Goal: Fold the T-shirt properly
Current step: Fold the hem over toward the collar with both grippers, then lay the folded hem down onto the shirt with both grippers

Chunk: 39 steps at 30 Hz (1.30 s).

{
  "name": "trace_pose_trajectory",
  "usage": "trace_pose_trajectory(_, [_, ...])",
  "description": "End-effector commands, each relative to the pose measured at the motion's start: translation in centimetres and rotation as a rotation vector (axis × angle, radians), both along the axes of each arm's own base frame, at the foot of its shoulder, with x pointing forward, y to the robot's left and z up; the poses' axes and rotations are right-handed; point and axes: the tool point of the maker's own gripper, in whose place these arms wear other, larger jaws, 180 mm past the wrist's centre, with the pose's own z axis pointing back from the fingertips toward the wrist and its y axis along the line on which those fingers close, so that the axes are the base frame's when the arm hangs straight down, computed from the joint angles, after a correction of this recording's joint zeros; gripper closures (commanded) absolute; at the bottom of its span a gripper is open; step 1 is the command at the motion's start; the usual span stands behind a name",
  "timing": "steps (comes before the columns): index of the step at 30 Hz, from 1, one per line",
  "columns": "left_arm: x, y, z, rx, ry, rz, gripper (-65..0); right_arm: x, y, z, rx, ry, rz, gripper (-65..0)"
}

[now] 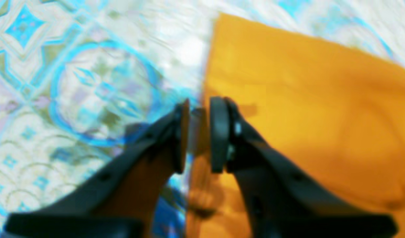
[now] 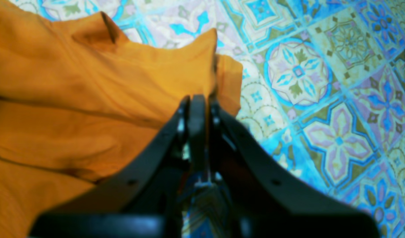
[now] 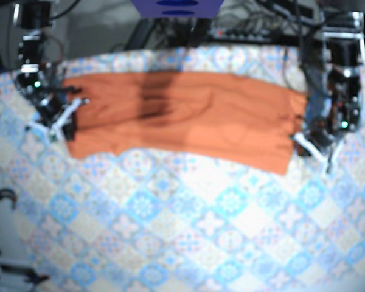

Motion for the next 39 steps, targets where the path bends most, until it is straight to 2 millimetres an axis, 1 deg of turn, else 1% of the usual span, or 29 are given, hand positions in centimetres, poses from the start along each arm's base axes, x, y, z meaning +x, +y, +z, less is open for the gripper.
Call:
trace_pose_trajectory(1, [2.1,0.4,1.6,0.004,-0.048,-0.002,-14.8,1.0,-0.4,1.5,-0.002,-0.053,0.001,0.0])
trace_pose_trajectory(3, [3.5,-0.1,1.9,0.0,-0.052,-0.013,-16.0,0.9,-0.4,1.4,-0.002,-0.052,0.001,0.0])
trace_pose_trajectory(9, [5.6,-0.8,2.7,-0.028,-0.076,-0.002,-16.2,0.9,-0.4,1.4,-0.002,-0.052,0.001,0.0])
trace_pose_trajectory(13, [6.1,-0.1,1.7,-0.056,-0.044,0.044,-16.2,0.9,-0.4,1.4,-0.002,-0.052,0.001,0.0])
trace_pose_trajectory(15, [6.4,-0.8,1.1,-0.081,-0.049,0.055,-16.2,0.9,-0.4,1.4,-0.002,-0.052,0.001,0.0])
trace_pose_trajectory(19, [6.6,-0.9,0.0,-0.108,-0.046,0.086,-16.3,0.9,-0.4,1.4,-0.002,-0.052,0.001,0.0])
trace_pose_trajectory(21, [6.5,-1.9,-0.9,-0.14,-0.032,0.099,-16.4,0.9,-0.4,1.4,-0.002,-0.052,0.001,0.0])
trace_pose_trajectory(24, [6.2,-2.3,-1.8,-0.157,-0.027,0.115,-16.4,0.9,-0.4,1.4,-0.001,-0.05,0.001,0.0])
trace_pose_trajectory(26, [6.0,-3.1,-2.6,-0.179,-0.018,0.122,-16.4,0.9,-0.4,1.4,-0.001,-0.05,0.001,0.0])
trace_pose_trajectory(33, [5.9,-3.0,-2.8,-0.181,-0.026,0.13,-15.8,0.9,-0.3,1.3,-0.001,-0.048,0.002,0.0])
trace_pose_trajectory(34, [5.9,-3.0,-2.8,-0.181,-0.026,0.13,-15.0,0.9,-0.4,1.3,-0.001,-0.047,0.001,0.0])
trace_pose_trajectory(35, [5.9,-3.0,-2.8,-0.18,-0.026,0.13,-12.5,0.9,-0.4,1.3,-0.001,-0.047,0.001,0.0])
trace_pose_trajectory(38, [5.9,-2.9,-2.8,-0.177,-0.024,0.131,0.0,0.8,-0.3,1.3,0.001,-0.047,0.001,0.0])
trace_pose_trajectory(39, [5.9,-2.9,-2.8,-0.177,-0.023,0.131,0.0,0.8,-0.3,1.3,0.001,-0.047,0.001,0.0])
